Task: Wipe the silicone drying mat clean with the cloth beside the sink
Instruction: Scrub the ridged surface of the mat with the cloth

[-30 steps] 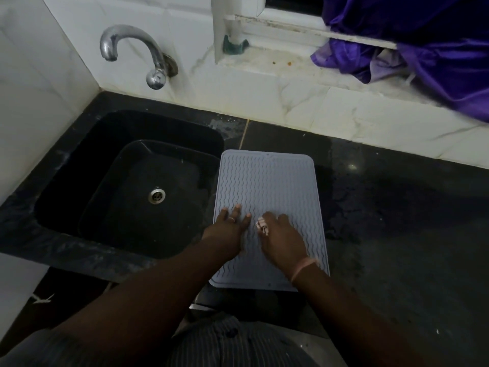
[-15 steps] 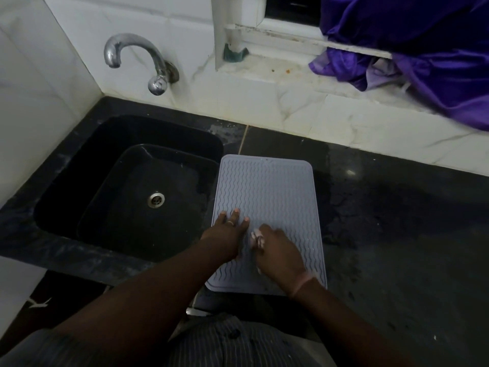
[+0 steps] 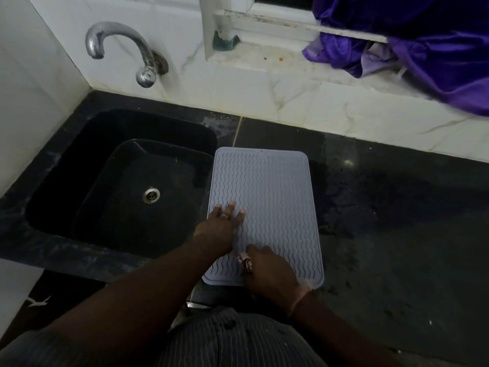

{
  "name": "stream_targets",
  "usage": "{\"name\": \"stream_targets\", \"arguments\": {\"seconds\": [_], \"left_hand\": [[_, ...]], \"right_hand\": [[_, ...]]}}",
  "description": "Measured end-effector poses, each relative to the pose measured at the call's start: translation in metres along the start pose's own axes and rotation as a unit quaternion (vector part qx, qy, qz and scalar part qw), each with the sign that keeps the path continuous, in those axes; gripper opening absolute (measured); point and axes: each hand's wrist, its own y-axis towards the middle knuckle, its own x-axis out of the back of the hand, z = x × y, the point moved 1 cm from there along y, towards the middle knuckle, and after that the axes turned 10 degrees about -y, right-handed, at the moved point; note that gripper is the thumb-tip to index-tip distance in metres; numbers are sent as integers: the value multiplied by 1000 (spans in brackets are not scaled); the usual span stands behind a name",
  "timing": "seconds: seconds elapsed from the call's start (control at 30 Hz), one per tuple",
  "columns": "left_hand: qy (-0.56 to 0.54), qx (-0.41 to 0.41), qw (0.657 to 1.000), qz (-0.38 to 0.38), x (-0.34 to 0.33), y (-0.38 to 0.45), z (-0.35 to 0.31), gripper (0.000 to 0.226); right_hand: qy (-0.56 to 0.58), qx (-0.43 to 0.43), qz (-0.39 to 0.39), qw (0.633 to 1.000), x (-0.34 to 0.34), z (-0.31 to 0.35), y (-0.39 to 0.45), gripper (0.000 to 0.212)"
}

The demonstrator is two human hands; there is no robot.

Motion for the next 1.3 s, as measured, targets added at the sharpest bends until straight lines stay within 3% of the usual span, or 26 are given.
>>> {"name": "stream_targets", "arguments": {"seconds": [0.07, 0.17, 0.3, 0.53, 0.8, 1.03, 1.2, 1.3], "left_hand": [[-4, -5, 1000, 11, 0, 1, 1, 112], [-23, -15, 999, 25, 2, 2, 1, 120], [-55, -26, 998, 33, 1, 1, 1, 129], [0, -10, 1000, 12, -3, -6, -5, 134], [7, 7, 1000, 13, -1, -7, -12, 133], [-20, -28, 997, -70, -10, -5, -36, 116], [-8, -46, 999, -23, -14, 5, -40, 110], [-2, -38, 999, -20, -14, 4, -40, 116]], "right_hand": [[26, -8, -2, 1000, -7, 0, -2, 12], [30, -11, -4, 999, -15, -2, -3, 9], [50, 4, -6, 999, -12, -14, -2, 17], [-3, -4, -40, 999, 20, -49, 9, 28], [-24, -119, -121, 985, 38, -81, 43, 39], [-3, -37, -119, 992, 4, -36, 8, 39], [-37, -75, -178, 980, -17, -37, 8, 46], [-60, -26, -182, 981, -19, -49, 12, 47]]}}
